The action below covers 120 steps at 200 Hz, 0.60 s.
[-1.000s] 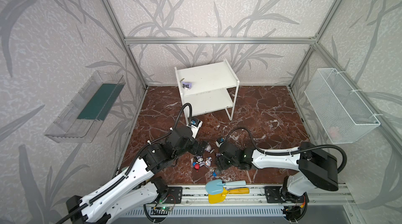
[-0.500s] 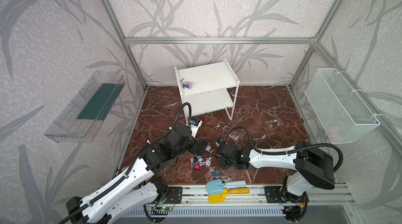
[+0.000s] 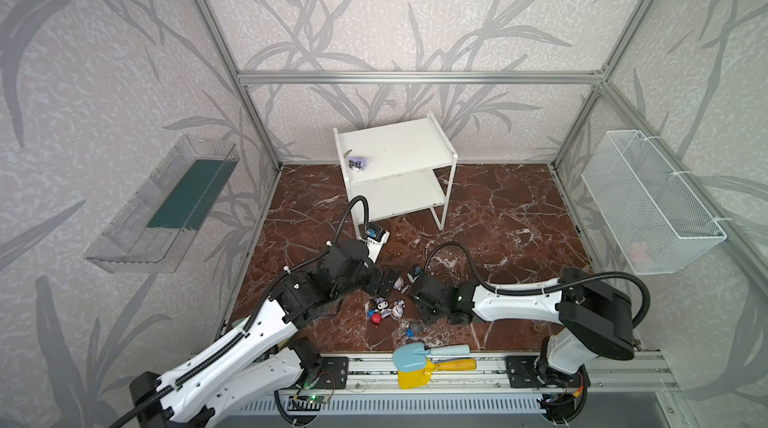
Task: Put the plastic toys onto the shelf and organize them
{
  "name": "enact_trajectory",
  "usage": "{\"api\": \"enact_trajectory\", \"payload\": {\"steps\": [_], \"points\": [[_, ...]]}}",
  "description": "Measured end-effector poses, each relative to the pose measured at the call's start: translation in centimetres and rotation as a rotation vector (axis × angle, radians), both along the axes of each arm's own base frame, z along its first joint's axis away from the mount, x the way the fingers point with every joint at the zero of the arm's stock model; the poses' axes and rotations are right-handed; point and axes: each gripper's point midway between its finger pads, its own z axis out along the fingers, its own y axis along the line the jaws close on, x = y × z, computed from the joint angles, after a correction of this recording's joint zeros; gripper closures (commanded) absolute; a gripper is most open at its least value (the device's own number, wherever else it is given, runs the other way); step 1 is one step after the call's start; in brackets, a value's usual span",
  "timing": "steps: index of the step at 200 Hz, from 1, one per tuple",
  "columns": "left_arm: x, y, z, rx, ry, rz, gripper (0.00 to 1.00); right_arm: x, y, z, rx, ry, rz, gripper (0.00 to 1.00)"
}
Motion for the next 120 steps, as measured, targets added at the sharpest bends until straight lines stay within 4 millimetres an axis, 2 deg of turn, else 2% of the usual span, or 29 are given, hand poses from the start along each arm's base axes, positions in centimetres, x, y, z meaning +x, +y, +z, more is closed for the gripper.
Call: {"api": "enact_trajectory", "payload": {"steps": [42, 75, 120], "points": [[-0.8, -0.8, -1.5, -0.013, 0.136, -0.033, 0.01, 0.0, -0.1, 3.8, 0.120, -0.136, 0.107, 0.71], [-1.2, -2.4, -0.8, -0.083, 0.216, -0.071, 0.01, -0.3, -0.5, 7.0, 0.234, -0.263, 0.171, 0.71], [-2.2, -4.7, -0.4, -0.174, 0.316, -0.135, 0.10, -0.7, -0.9, 10.9, 0.334, -0.414, 0.229, 0.71]]}}
